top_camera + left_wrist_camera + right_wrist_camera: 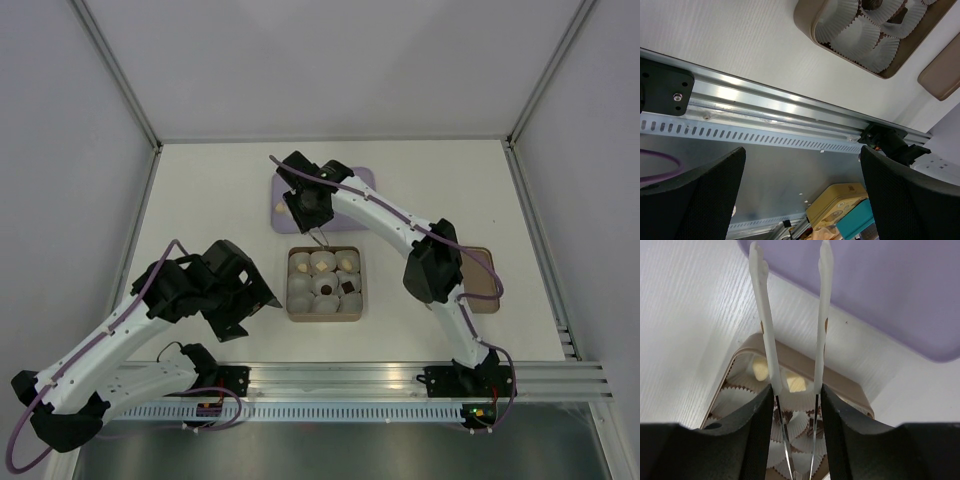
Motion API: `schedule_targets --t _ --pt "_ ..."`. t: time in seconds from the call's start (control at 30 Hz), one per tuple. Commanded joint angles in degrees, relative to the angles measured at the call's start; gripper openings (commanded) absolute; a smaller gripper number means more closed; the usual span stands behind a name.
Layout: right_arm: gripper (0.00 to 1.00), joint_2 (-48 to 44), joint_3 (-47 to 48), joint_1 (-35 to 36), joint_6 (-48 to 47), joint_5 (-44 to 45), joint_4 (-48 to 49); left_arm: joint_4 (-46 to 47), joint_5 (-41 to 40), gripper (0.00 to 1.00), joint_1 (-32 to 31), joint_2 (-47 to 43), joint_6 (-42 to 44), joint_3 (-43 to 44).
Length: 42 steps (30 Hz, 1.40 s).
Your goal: Pack the chocolate
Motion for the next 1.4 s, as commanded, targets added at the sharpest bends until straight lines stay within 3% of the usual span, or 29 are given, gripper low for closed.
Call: schedule_targets --t 0.0,0.83,1.37 --pt "0.47 3.27 7.53 -2.21 -0.8 1.81 -3.63 -2.99 1.07 1.0 0.19 0.01 -1.51 0.66" --pt "0.53 17.68 17.92 -7.32 -2.03 -6.45 0.85 -2.99 1.33 1.0 0.27 0.72 -1.86 0.75" --pt "0.54 19.8 19.24 -7.32 -3.0 -5.93 0.59 -2.72 1.07 1.0 0.19 1.77 -1.42 0.49"
